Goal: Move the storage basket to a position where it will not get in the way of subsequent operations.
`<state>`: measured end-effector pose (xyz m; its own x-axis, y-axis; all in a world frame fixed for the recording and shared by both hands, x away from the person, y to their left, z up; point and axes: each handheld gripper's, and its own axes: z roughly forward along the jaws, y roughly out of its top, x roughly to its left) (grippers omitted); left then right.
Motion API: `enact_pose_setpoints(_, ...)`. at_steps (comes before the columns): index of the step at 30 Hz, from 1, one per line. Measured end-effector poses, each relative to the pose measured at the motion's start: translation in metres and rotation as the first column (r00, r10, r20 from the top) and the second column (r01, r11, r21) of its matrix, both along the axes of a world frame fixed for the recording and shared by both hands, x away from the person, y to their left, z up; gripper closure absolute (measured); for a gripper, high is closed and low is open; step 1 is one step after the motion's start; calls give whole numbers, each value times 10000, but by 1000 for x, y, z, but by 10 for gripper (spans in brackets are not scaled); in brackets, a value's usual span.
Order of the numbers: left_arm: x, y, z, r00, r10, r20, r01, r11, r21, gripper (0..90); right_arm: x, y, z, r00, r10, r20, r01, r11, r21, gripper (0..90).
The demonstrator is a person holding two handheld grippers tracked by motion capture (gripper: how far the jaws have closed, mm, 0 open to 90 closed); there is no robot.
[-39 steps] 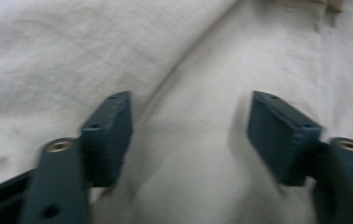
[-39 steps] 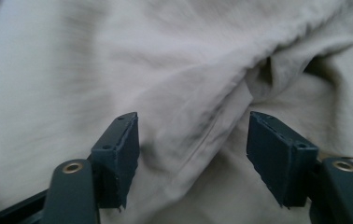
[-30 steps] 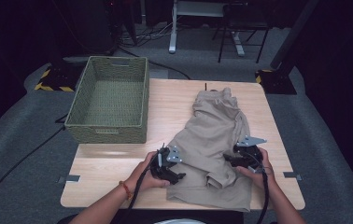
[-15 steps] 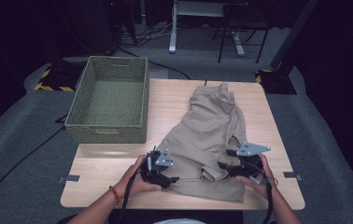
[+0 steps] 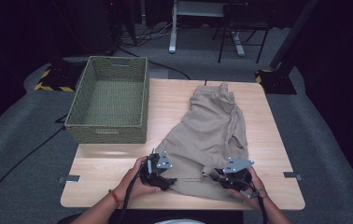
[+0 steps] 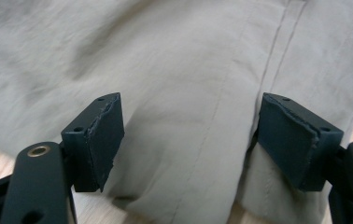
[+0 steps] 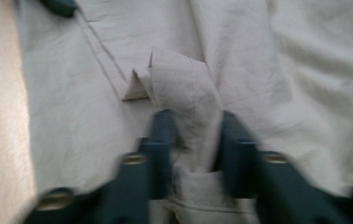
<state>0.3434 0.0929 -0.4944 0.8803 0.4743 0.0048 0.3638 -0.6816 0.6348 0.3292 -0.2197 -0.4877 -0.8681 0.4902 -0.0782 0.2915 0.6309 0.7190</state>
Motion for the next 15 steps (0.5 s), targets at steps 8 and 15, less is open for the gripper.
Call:
enact_pose_setpoints(8,2,6,0,9995,308,-73,-308,9995,-35,241,-25,-35,43,9992,267,295,-278,9989,373,872)
enact_pose_setpoints(15,-6,18,13,9990,-293,-345,251,9928,-1168,281,-45,-54,31,9879,814,-1323,-893,9945,-549,757)
